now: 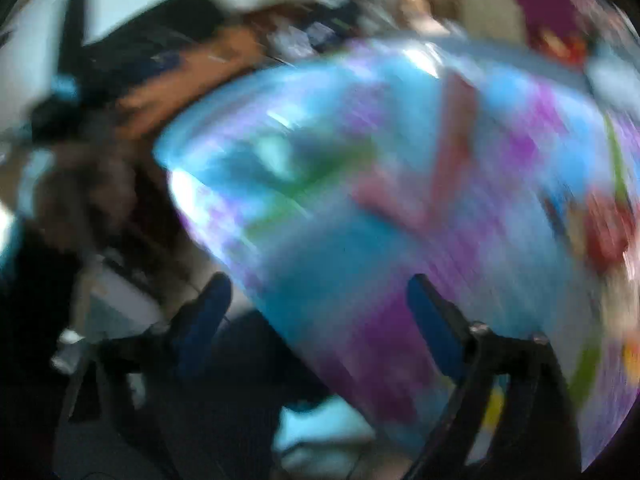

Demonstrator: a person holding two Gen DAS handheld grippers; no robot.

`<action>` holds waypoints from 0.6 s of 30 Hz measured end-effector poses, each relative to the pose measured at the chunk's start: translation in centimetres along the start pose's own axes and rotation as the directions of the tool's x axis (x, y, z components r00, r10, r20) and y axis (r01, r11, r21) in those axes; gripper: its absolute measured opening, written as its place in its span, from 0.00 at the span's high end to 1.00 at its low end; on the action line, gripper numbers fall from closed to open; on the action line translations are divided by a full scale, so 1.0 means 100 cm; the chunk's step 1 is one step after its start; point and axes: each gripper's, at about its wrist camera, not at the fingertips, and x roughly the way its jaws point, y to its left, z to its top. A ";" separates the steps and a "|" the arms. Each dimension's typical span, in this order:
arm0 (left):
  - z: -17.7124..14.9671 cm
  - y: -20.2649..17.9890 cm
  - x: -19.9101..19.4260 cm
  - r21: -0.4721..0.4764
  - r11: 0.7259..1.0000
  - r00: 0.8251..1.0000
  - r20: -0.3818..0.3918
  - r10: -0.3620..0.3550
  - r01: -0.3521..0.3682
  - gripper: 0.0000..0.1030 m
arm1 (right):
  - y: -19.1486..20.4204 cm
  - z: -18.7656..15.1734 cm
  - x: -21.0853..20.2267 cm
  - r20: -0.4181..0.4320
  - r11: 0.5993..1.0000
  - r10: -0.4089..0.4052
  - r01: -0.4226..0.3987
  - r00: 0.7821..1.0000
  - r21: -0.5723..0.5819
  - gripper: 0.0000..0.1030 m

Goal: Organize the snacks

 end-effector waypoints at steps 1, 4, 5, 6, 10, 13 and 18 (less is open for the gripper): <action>-0.004 -0.015 0.002 0.022 0.999 0.999 -0.016 -0.029 0.029 0.15 | -0.020 -0.011 -0.002 -0.017 0.998 -0.039 0.039 0.999 0.044 0.17; -0.020 -0.065 0.013 0.117 0.986 0.991 -0.085 -0.106 0.116 0.15 | -0.080 -0.039 -0.017 -0.043 0.967 -0.202 0.206 0.978 0.150 0.17; -0.024 -0.079 0.017 0.144 0.979 0.986 -0.109 -0.127 0.142 0.15 | -0.094 -0.044 -0.022 -0.044 0.954 -0.240 0.244 0.970 0.172 0.17; -0.029 -0.093 0.022 0.168 0.973 0.981 -0.134 -0.140 0.162 0.15 | -0.115 -0.048 -0.029 -0.040 0.936 -0.289 0.291 0.956 0.199 0.17; -0.045 -0.133 0.040 0.210 0.951 0.958 -0.220 -0.182 0.229 0.15 | -0.165 -0.046 -0.038 -0.032 0.883 -0.428 0.426 0.903 0.200 0.17; -0.057 -0.151 0.051 0.221 0.943 0.947 -0.262 -0.186 0.247 0.15 | -0.194 -0.026 -0.021 -0.057 0.851 -0.513 0.516 0.857 0.095 0.16; -0.074 -0.165 0.071 0.216 0.943 0.928 -0.328 -0.174 0.253 0.15 | -0.231 -0.006 0.013 -0.095 0.798 -0.602 0.600 0.793 -0.056 0.11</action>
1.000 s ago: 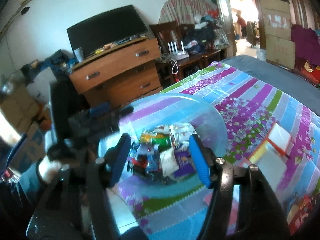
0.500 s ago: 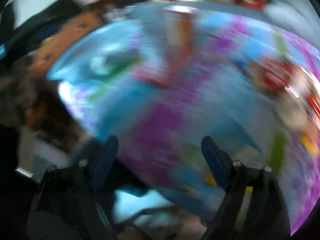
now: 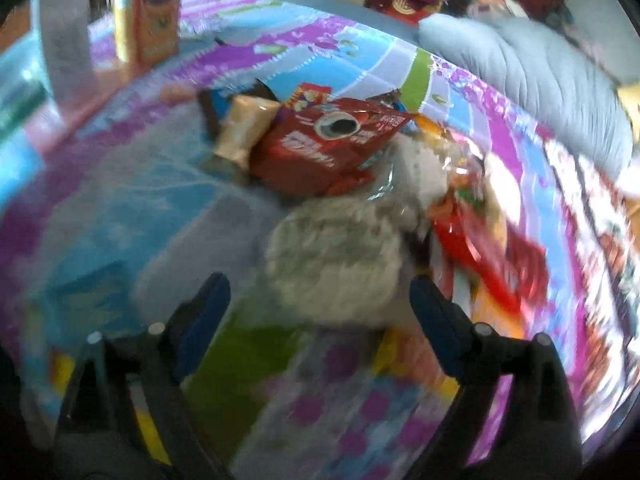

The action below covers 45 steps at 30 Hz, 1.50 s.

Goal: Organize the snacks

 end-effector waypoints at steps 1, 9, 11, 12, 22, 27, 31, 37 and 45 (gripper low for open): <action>-0.001 -0.003 0.004 0.003 1.000 1.000 -0.009 0.001 -0.001 0.15 | -0.003 0.002 0.007 -0.002 1.000 -0.010 0.010 1.000 -0.001 0.11; -0.006 -0.023 0.037 0.000 0.998 0.995 -0.079 -0.055 0.055 0.15 | -0.025 -0.019 0.006 0.032 0.978 0.154 -0.157 0.988 0.139 0.20; -0.004 -0.026 0.049 -0.022 0.997 0.993 -0.093 -0.079 0.077 0.15 | -0.027 -0.031 -0.009 0.079 0.948 0.238 -0.249 0.968 0.200 0.20; -0.003 -0.028 0.056 -0.033 0.996 0.991 -0.098 -0.086 0.084 0.15 | -0.024 -0.036 -0.017 0.100 0.932 0.272 -0.288 0.957 0.220 0.20; 0.031 -0.043 0.151 -0.125 0.978 0.963 -0.192 -0.191 0.169 0.42 | -0.004 -0.098 -0.041 0.219 0.806 0.452 -0.501 0.865 0.315 0.20; 0.062 -0.072 0.197 -0.132 0.965 0.942 -0.224 -0.252 0.227 0.42 | -0.003 -0.095 -0.039 0.255 0.812 0.439 -0.502 0.862 0.298 0.19; 0.077 -0.087 0.228 -0.168 0.962 0.937 -0.239 -0.254 0.217 0.42 | -0.004 -0.094 -0.038 0.271 0.812 0.438 -0.507 0.857 0.290 0.18; 0.074 -0.093 0.253 -0.171 0.974 0.945 -0.266 -0.191 0.149 0.64 | -0.008 -0.094 -0.036 0.288 0.795 0.451 -0.527 0.845 0.300 0.18; 0.055 -0.070 0.210 -0.127 0.976 0.952 -0.231 -0.200 0.174 0.73 | -0.008 -0.092 -0.033 0.290 0.797 0.447 -0.524 0.846 0.299 0.19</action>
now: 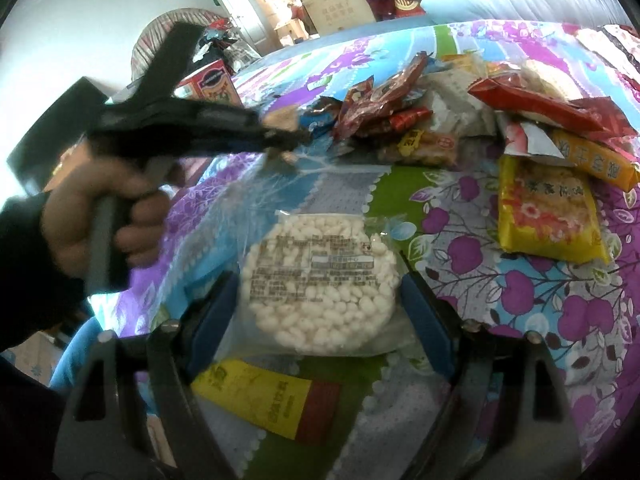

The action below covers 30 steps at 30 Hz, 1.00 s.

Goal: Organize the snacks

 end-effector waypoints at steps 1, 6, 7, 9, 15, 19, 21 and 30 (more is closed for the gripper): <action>-0.005 0.002 -0.005 0.010 1.000 1.000 -0.005 -0.001 0.001 0.73 | 0.000 0.000 0.000 0.000 1.000 -0.003 0.003 1.000 -0.002 0.19; -0.045 0.025 -0.012 0.036 0.995 0.984 -0.156 -0.082 0.088 0.71 | 0.002 0.000 0.002 0.001 1.000 -0.015 0.015 1.000 -0.015 0.18; -0.048 0.028 -0.015 0.030 0.995 0.986 -0.139 -0.091 0.096 0.68 | 0.002 0.001 0.003 0.002 1.000 -0.018 0.018 1.000 -0.018 0.18; -0.051 0.031 -0.020 0.023 0.997 0.991 -0.111 -0.076 0.079 0.64 | 0.003 0.000 0.004 0.004 1.000 -0.022 0.022 1.000 -0.022 0.18; -0.056 0.015 -0.016 0.080 0.996 0.998 -0.033 0.053 -0.050 0.38 | 0.004 0.000 0.004 0.005 0.999 -0.025 0.025 1.000 -0.022 0.17; -0.063 0.009 -0.008 0.119 0.988 0.995 0.012 0.101 -0.101 0.31 | 0.004 -0.001 0.004 0.004 0.999 -0.024 0.024 1.000 -0.023 0.17; -0.065 0.004 -0.007 0.144 0.982 0.992 0.025 0.122 -0.124 0.33 | 0.004 0.000 0.004 0.004 1.000 -0.022 0.022 1.000 -0.022 0.17; -0.062 -0.008 -0.029 0.175 0.979 0.994 0.039 0.099 -0.104 0.73 | 0.007 0.000 0.004 0.004 0.998 -0.044 0.044 0.999 -0.044 0.19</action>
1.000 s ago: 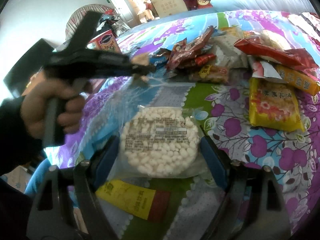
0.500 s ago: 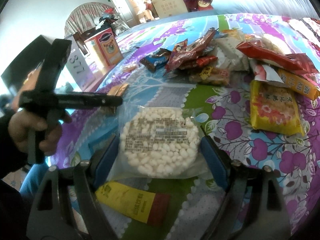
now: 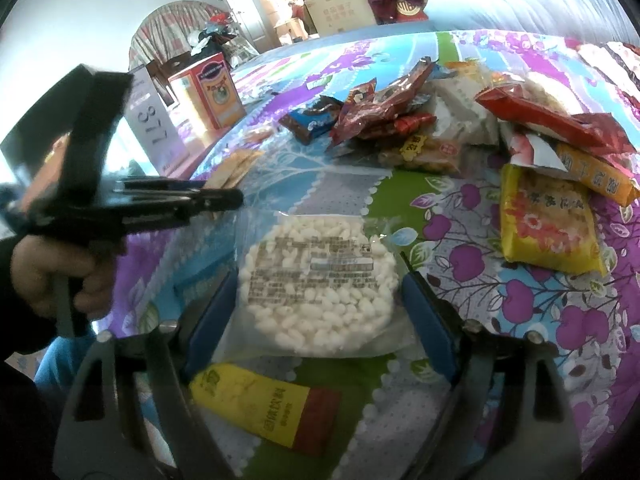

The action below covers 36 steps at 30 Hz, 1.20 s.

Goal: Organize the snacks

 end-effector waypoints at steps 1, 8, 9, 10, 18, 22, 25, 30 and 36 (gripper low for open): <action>0.000 0.000 -0.004 0.000 1.000 1.000 0.007 -0.001 0.001 0.73 | 0.001 0.000 -0.001 0.000 1.000 -0.002 0.002 1.000 -0.003 0.19; 0.002 0.005 -0.059 0.006 0.996 0.992 0.091 0.086 -0.087 0.73 | 0.009 -0.001 -0.008 -0.011 1.000 -0.023 0.023 1.000 -0.006 0.20; 0.001 0.007 -0.065 0.006 0.994 0.990 0.098 0.106 -0.107 0.73 | 0.010 -0.002 -0.009 -0.013 1.000 -0.025 0.025 1.000 -0.007 0.20; 0.000 0.010 -0.071 0.003 0.991 0.986 0.105 0.130 -0.131 0.73 | 0.012 -0.003 -0.010 -0.015 1.000 -0.029 0.029 0.999 -0.009 0.20; -0.020 0.038 -0.099 -0.041 0.969 0.965 0.096 0.246 -0.243 0.73 | 0.025 -0.009 -0.025 -0.027 0.999 -0.053 0.054 0.998 0.001 0.21; -0.023 0.035 -0.118 -0.035 0.962 0.952 0.141 0.273 -0.270 0.73 | 0.031 -0.010 -0.034 -0.030 0.998 -0.061 0.061 0.998 0.006 0.21; -0.020 0.030 -0.136 -0.024 0.961 0.942 0.190 0.276 -0.276 0.73 | 0.039 -0.006 -0.044 -0.018 0.997 -0.071 0.071 0.997 -0.006 0.21; -0.017 0.031 -0.158 -0.045 0.963 0.935 0.233 0.269 -0.266 0.73 | 0.052 0.003 -0.055 0.005 0.997 -0.076 0.076 0.997 -0.032 0.21; -0.019 0.039 -0.174 -0.072 0.962 0.929 0.251 0.273 -0.264 0.73 | 0.065 0.009 -0.061 0.013 0.995 -0.078 0.078 0.997 -0.060 0.21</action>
